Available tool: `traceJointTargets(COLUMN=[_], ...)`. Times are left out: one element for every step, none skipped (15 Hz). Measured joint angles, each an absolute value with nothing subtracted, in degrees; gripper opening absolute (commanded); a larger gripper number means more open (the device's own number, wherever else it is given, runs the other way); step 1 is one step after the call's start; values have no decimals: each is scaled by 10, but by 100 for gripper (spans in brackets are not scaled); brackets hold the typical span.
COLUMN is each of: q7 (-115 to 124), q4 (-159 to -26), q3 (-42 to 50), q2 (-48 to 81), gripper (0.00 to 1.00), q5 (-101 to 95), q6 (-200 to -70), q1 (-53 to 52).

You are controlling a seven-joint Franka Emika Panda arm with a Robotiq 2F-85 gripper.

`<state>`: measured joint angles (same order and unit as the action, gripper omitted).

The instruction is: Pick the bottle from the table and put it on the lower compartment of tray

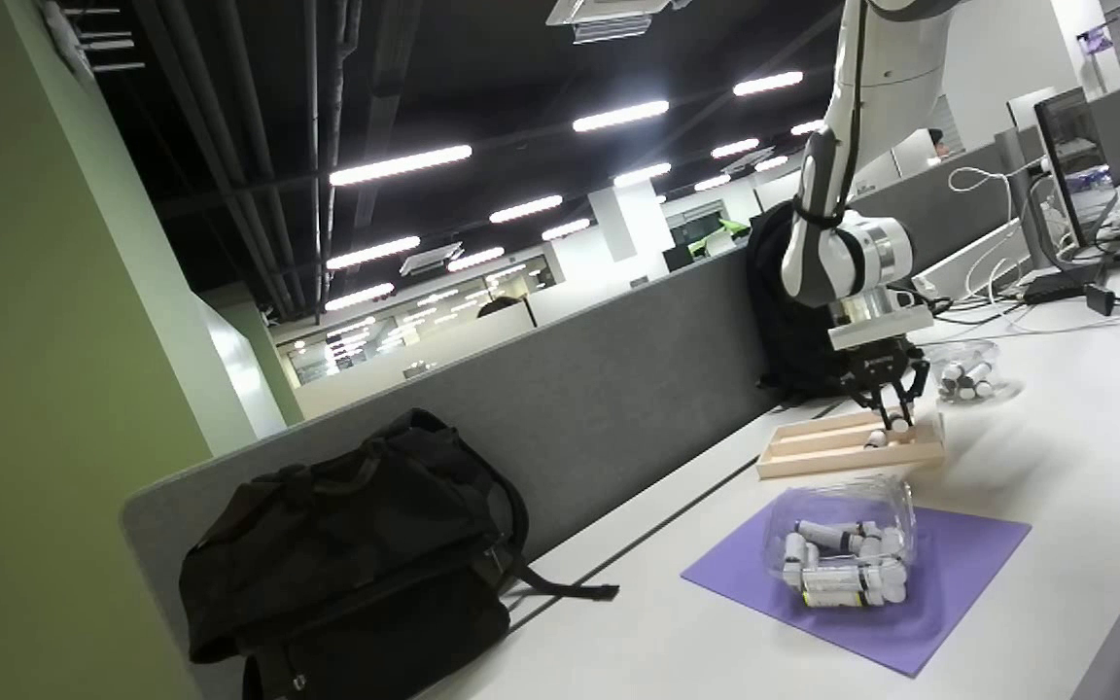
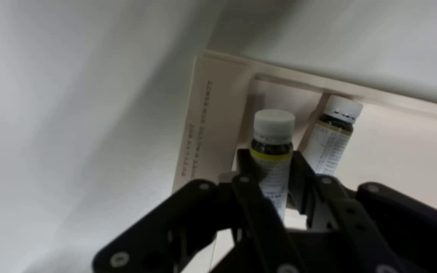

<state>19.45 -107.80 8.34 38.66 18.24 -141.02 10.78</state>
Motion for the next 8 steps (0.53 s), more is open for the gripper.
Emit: traceJointTargets(q7=[195,196,197,199,201,205,207,209], q4=[-1077,-1077,-1077,-1078,-1078,-1079,-1080,-1081], q3=[84,84,85,86,88,91,96,100], q2=[387,387,387,387,387,387,386,386], gripper=[11,11,11,11,11,11,11,11], q5=[182,182,182,182,182,179,177,172], q6=[-1409,-1410,-1413,-1419,-1425,-1429,-1429,-1420], q1=[108,107,107,106,104,101,96,90])
